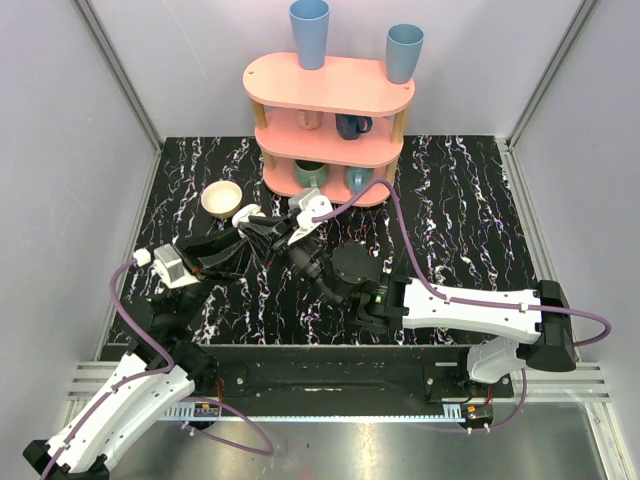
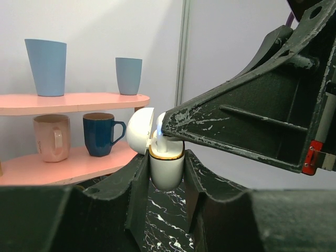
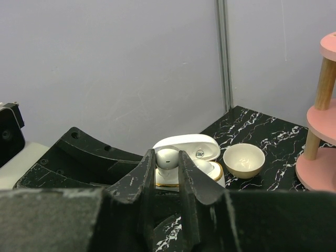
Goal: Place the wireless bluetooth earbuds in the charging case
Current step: Insert the left earbud into the left side groove of the charging case.
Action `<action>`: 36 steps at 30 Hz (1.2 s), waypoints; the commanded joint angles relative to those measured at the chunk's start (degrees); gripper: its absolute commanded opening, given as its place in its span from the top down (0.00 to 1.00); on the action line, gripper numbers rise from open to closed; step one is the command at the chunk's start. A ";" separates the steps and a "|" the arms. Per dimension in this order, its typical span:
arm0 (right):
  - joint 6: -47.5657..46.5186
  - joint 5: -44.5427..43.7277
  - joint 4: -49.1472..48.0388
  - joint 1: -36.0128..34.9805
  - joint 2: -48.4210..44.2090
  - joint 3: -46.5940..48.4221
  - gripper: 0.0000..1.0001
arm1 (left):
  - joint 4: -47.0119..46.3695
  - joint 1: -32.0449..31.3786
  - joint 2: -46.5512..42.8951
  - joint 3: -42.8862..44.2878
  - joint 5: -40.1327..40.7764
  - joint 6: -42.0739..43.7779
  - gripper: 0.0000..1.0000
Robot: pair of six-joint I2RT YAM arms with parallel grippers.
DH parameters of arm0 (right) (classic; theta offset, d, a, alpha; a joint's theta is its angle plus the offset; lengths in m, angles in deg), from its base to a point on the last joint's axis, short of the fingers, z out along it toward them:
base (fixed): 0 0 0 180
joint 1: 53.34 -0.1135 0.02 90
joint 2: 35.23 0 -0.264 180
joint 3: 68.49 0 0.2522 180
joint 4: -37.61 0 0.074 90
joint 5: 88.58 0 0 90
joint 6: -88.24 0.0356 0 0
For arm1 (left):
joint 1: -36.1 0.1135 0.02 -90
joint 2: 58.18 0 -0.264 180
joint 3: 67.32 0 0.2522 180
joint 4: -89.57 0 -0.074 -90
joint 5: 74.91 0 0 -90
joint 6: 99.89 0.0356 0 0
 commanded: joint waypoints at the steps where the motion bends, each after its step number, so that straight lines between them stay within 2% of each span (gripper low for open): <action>1: -3.02 -1.56 2.55 0.23 -0.67 0.06 0.78 | -6.62 -0.04 -1.02 1.68 -0.08 0.02 1.00; 10: -5.06 0.38 6.51 0.23 -1.11 -0.12 0.78 | -6.19 -0.04 -1.11 2.12 0.10 0.11 1.00; 14: -5.23 -0.76 5.72 0.15 -1.98 -0.82 0.68 | -6.19 -0.04 -1.11 2.21 0.18 0.11 1.00; 19: -6.63 -1.47 4.40 0.23 -2.34 -0.12 0.64 | -6.10 -0.04 -0.85 2.30 -0.17 0.11 1.00; 29: -7.87 0.29 4.13 0.23 -1.55 3.48 0.49 | -5.40 -0.13 -0.85 2.12 -0.69 -0.16 1.00; 36: -9.53 4.51 4.13 0.23 -2.42 8.22 0.46 | -3.73 -0.04 -1.20 1.69 -0.96 0.19 1.00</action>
